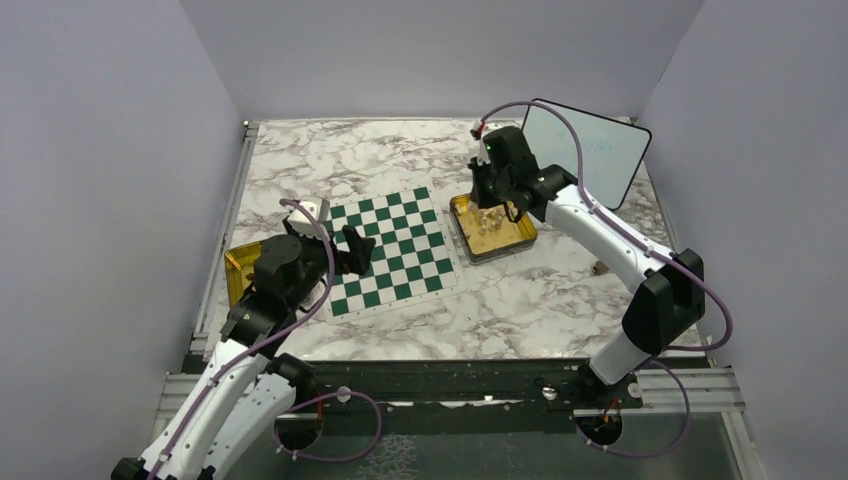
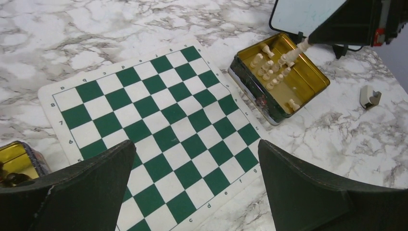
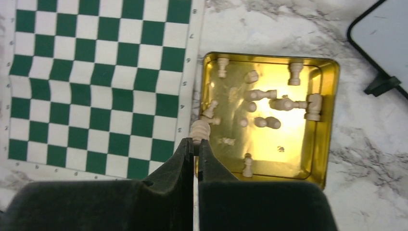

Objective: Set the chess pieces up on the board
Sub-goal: Place the chess piece on the chessboard, then pick up the chess piece from the storage box.

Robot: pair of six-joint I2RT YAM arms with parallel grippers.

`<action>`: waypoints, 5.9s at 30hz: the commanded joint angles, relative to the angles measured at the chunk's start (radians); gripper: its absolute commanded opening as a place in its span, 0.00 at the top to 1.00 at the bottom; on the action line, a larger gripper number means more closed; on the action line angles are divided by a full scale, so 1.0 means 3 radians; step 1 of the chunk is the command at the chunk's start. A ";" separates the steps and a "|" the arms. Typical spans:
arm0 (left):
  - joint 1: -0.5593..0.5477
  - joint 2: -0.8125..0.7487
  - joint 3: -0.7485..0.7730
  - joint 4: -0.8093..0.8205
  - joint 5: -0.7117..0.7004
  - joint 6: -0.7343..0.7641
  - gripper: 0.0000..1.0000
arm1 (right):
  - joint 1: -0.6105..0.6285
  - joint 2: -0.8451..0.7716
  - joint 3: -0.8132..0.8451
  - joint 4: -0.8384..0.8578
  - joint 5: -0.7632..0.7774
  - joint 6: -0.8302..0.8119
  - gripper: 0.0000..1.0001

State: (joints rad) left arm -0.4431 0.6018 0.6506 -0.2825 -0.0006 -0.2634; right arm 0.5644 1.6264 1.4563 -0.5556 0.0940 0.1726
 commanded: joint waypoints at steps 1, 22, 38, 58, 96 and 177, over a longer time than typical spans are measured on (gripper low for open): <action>-0.0016 -0.0151 0.0081 -0.0016 -0.0397 0.0061 0.01 | 0.0299 -0.0104 -0.0099 -0.0047 -0.0115 0.0236 0.99; -0.0006 -0.0630 0.0081 -0.0087 -0.1085 0.0042 0.01 | 0.1434 0.0684 0.0179 -0.0102 0.0137 0.0510 0.99; -0.0006 -0.0712 0.0140 -0.0234 -0.1412 0.0009 0.01 | 0.1637 0.0978 0.0116 0.0184 0.0324 0.0628 0.99; -0.0006 -0.0735 0.0149 -0.0260 -0.1441 -0.0007 0.01 | 0.1703 0.1157 0.0066 0.0254 0.0374 0.0622 0.99; -0.0006 -0.0738 0.0134 -0.0255 -0.1399 -0.0013 0.01 | 0.1795 0.1088 0.0167 0.0032 0.0464 0.0601 0.98; -0.0006 0.0298 0.0170 -0.0310 -0.0382 0.0031 0.01 | 0.0320 -0.0036 -0.0937 0.0919 0.0972 0.0263 0.64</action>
State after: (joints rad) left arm -0.4427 0.6827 0.6754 -0.3939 -0.1673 -0.2729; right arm 0.7486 1.6337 1.1912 -0.3923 0.3698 0.2886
